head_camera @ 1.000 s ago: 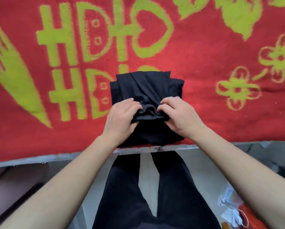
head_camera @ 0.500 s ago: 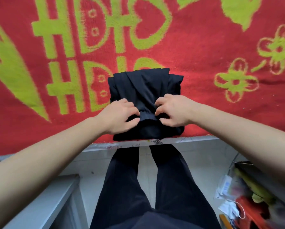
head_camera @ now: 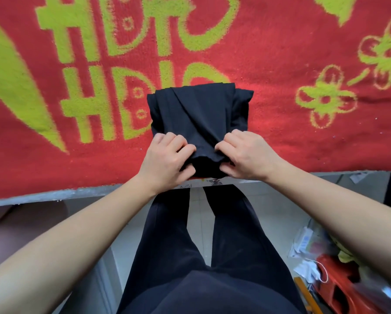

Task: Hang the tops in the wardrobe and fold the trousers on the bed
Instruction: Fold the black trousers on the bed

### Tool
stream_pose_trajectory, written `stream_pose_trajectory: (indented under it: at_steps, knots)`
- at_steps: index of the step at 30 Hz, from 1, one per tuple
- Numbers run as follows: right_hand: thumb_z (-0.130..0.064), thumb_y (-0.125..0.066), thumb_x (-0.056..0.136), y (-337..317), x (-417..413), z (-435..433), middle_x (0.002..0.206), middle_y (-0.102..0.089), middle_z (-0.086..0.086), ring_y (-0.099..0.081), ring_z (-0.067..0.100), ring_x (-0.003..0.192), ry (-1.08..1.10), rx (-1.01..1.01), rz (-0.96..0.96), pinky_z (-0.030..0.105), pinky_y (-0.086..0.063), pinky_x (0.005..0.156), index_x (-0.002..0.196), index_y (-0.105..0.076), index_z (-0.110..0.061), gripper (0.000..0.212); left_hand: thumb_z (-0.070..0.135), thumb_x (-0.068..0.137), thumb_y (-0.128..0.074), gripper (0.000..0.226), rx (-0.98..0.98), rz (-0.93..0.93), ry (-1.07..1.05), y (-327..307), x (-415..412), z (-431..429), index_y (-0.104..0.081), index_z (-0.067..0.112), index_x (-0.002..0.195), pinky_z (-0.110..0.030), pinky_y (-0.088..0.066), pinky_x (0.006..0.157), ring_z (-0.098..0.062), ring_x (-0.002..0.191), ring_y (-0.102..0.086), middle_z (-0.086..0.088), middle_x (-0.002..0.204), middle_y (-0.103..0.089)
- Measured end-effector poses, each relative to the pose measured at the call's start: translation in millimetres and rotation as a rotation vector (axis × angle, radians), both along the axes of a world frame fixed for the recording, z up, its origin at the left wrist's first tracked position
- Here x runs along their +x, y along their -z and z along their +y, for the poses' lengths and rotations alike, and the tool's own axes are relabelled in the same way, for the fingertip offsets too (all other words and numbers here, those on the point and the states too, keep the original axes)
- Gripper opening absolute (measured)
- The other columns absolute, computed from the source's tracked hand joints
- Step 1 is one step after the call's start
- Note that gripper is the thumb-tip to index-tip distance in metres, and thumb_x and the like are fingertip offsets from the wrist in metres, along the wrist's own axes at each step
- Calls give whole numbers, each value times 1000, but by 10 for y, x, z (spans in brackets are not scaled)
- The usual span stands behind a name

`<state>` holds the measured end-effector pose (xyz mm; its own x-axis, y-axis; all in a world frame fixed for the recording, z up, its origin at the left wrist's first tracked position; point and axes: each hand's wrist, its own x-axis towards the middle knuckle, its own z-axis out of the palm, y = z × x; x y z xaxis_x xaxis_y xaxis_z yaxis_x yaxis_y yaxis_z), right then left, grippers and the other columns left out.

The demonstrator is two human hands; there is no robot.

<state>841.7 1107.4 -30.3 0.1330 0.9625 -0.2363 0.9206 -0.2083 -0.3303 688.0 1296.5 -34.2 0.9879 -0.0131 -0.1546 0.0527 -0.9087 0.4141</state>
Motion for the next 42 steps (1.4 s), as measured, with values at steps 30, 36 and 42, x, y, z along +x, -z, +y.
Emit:
stream_pose_trajectory:
  at_steps: [30, 36, 42]
  knots:
    - [-56, -61, 89, 161, 1019, 511, 147, -43, 17, -37, 37, 137, 468, -342, 230, 49, -32, 114, 151, -36, -13, 80, 59, 82, -64, 86, -93, 424, -355, 333, 845, 834, -30, 18, 150, -51, -22, 111, -30, 141, -28, -12, 152, -35]
    - [-76, -78, 53, 290, 1105, 1223, 133, -57, 12, -45, 36, 129, 304, -636, 297, 47, -45, 104, 143, -43, -28, 108, 52, 62, -86, 92, -194, 727, -228, 446, 1344, 990, -46, 22, 139, -38, -44, 99, -31, 123, -51, -8, 133, -57]
    - [-54, -91, 54, 256, 946, 1176, 123, -65, 10, -61, 32, 113, 281, -704, 286, 36, -53, 90, 133, -53, -23, 93, 44, 64, -83, 91, -52, 704, -104, 445, 1201, 710, -43, 19, 141, -37, -49, 89, -36, 116, -57, -13, 128, -61]
